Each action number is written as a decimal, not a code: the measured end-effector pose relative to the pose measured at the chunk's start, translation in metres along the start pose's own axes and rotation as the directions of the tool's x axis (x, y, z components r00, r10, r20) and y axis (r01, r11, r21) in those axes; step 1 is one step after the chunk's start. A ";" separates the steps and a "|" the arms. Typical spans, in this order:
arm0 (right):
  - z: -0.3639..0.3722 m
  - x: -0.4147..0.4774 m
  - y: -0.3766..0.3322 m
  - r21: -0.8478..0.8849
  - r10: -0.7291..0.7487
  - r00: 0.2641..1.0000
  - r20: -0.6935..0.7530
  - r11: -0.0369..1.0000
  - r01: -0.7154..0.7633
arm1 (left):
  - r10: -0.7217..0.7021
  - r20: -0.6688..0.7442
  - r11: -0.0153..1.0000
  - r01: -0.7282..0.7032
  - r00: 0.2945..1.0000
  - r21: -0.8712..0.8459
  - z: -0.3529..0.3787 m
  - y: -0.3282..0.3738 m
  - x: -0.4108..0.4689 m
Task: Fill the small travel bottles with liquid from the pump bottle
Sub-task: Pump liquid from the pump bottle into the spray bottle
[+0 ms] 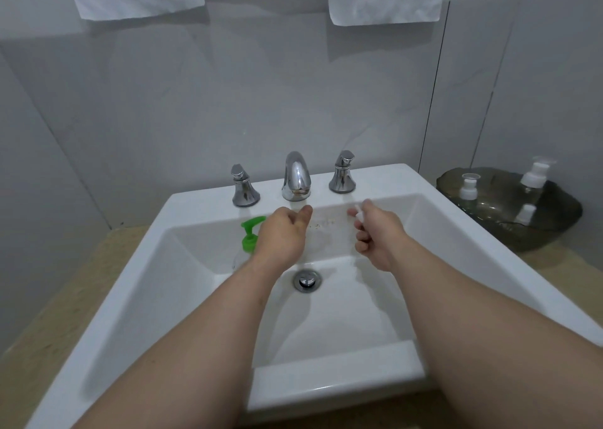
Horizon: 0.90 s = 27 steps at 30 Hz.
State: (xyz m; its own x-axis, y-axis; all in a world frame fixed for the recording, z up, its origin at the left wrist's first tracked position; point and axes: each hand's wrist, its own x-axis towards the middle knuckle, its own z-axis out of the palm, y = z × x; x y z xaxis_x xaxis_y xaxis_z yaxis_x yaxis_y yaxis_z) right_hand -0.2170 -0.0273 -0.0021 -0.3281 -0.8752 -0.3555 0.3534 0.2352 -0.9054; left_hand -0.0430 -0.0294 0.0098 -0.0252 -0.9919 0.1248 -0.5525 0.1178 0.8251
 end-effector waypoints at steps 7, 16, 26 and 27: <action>0.012 0.002 -0.003 -0.308 -0.434 0.883 -0.179 0.877 0.368 | 0.048 0.098 0.996 -0.040 0.994 -0.081 0.008 -0.006 0.000; -0.007 0.025 -0.048 -0.663 -0.635 0.751 -0.181 0.643 0.384 | 0.111 0.093 0.981 -0.095 0.989 -0.167 0.010 -0.010 -0.001; -0.015 0.041 -0.048 -0.862 -0.640 0.755 -0.145 0.456 0.221 | 0.161 0.086 0.975 -0.144 0.983 -0.170 0.009 -0.014 0.002; -0.016 0.038 -0.049 -0.865 -0.653 0.742 -0.152 0.451 0.219 | 0.160 0.084 0.975 -0.144 0.984 -0.169 0.008 -0.014 0.002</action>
State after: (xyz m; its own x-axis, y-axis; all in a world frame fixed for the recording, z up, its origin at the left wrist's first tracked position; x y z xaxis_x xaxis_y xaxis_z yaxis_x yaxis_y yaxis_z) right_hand -0.2604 -0.0655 0.0247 -0.6076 -0.7385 0.2924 -0.6709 0.2801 -0.6867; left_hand -0.0424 -0.0334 -0.0062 -0.1832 -0.9607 0.2084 -0.3946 0.2660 0.8795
